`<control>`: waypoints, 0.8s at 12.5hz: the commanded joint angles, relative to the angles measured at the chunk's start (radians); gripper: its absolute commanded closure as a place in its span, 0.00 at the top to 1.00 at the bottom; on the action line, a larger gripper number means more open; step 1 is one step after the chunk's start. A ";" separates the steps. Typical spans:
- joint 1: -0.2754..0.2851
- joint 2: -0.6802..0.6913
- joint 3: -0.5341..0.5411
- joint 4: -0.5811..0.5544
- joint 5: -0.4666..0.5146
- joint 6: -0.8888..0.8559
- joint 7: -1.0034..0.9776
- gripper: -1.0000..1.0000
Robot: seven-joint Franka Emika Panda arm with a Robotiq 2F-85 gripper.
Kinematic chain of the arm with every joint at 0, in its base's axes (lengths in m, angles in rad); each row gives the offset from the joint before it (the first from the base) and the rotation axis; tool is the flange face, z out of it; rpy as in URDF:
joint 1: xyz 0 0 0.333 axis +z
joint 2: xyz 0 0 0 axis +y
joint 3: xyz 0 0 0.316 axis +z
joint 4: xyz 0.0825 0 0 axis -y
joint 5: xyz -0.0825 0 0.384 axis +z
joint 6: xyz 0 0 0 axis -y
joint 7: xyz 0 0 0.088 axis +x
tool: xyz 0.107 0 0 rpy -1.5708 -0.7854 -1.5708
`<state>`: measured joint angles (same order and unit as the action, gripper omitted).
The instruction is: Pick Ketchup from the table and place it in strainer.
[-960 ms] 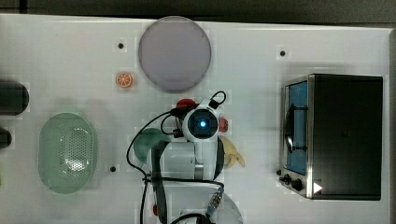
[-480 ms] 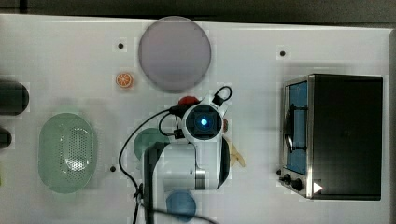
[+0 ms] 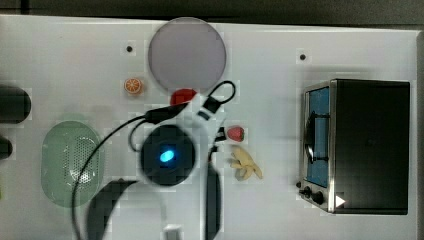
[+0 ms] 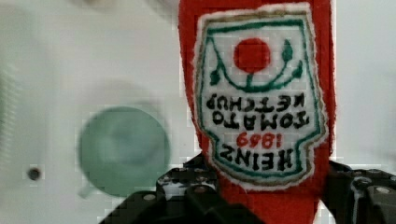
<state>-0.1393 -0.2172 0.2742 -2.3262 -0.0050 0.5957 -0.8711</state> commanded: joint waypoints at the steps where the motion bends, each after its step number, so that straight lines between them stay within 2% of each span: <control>1: 0.053 0.040 0.124 0.036 0.012 -0.040 0.222 0.60; 6: 0.068 0.086 0.335 0.052 0.041 -0.003 0.577 0.60; 10: 0.070 0.186 0.449 0.057 0.041 0.151 0.766 0.60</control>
<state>-0.0445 -0.0457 0.7271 -2.2891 0.0283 0.7417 -0.2438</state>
